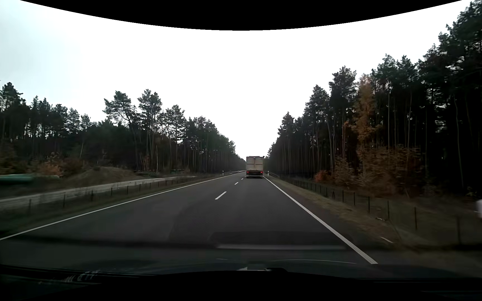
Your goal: Follow the waypoints while adhering to traffic rules and regulations
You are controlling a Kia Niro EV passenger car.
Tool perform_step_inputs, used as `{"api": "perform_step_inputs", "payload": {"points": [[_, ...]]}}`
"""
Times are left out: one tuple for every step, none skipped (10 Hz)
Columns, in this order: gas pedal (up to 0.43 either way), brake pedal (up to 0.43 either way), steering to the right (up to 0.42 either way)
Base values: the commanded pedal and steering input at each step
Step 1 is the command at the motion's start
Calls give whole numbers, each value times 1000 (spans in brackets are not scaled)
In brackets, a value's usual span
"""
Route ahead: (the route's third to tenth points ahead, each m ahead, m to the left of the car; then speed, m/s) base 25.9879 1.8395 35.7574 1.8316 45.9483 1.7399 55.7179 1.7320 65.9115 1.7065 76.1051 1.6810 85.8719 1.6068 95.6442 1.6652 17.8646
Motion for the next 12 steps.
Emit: {"api": "perform_step_inputs", "payload": {"points": [[169,0,3],[169,0,3],[169,0,3],[169,0,3],[169,0,2],[169,0,2],[169,0,2],[169,0,2],[169,0,1],[169,0,1],[169,0,1],[169,0,0]]}}
